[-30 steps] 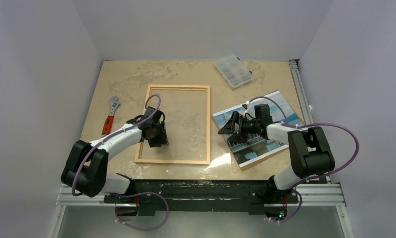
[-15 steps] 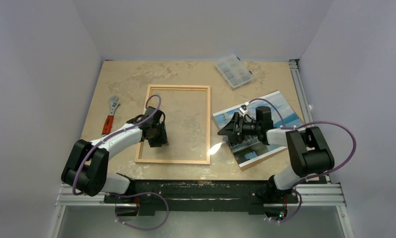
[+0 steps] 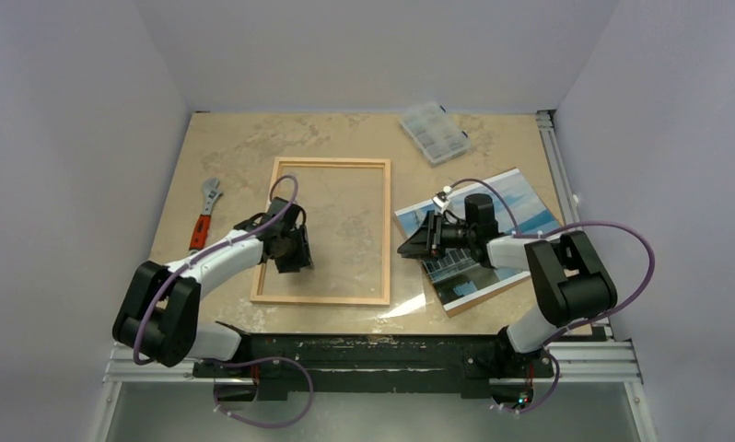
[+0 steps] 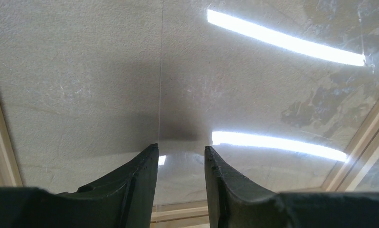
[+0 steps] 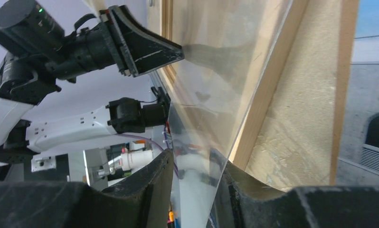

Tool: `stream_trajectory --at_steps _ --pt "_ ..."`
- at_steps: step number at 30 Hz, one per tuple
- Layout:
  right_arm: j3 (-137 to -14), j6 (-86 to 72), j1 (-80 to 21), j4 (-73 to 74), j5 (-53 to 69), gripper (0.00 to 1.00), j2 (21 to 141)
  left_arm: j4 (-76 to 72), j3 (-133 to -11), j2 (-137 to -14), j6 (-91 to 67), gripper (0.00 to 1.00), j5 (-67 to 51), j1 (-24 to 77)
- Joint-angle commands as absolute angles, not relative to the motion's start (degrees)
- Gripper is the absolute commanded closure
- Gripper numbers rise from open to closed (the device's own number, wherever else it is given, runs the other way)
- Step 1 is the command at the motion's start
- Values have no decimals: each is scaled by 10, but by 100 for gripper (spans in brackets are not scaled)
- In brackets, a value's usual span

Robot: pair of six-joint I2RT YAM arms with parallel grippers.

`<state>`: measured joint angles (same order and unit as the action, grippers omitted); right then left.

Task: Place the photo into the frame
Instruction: Pick up the photo frame item at the center of the board.

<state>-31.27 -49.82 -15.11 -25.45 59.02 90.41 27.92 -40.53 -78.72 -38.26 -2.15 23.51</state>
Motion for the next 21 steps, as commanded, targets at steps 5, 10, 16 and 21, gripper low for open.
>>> stream_trajectory --at_steps 5,10,16,21 --pt "-336 -505 -153 -257 561 82 923 278 -418 -754 -371 60 -31 231" --pt "-343 -493 -153 -216 541 100 897 290 -418 -720 -370 44 -25 231" --pt "-393 -420 -152 -69 495 100 812 310 -428 -658 -369 22 -39 231" --pt "-463 -388 -143 79 426 100 726 326 -439 -632 -369 19 -67 232"
